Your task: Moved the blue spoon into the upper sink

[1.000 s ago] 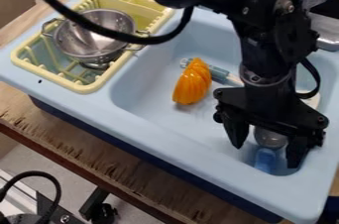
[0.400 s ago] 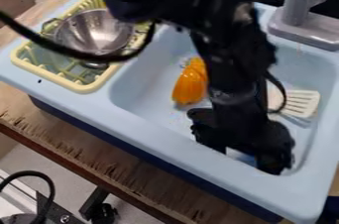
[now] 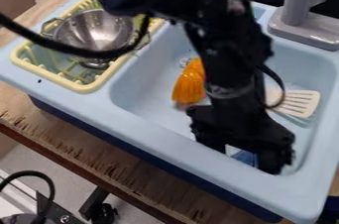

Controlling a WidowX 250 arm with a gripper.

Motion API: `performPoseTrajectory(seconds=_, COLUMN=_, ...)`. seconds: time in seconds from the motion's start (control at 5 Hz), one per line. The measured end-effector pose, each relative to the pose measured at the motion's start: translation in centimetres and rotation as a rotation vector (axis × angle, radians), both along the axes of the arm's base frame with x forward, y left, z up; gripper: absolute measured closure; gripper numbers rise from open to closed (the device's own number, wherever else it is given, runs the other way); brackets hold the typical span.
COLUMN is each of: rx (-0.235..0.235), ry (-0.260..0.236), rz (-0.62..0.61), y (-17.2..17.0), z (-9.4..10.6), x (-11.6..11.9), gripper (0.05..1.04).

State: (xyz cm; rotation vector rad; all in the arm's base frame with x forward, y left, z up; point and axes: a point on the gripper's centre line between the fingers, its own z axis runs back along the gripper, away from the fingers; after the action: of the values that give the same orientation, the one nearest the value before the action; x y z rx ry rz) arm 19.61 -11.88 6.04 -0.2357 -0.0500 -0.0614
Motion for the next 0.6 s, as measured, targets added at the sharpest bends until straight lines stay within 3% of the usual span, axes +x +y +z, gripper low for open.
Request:
performPoseTrajectory(seconds=0.4, rx=0.033, ry=-0.053, rz=0.012, y=-0.58, z=-0.87, x=0.52, gripper=0.133)
performPoseTrajectory(seconds=0.6, rx=0.042, ry=-0.081, rz=0.031, y=-0.72, z=-0.94, x=0.83, gripper=0.388)
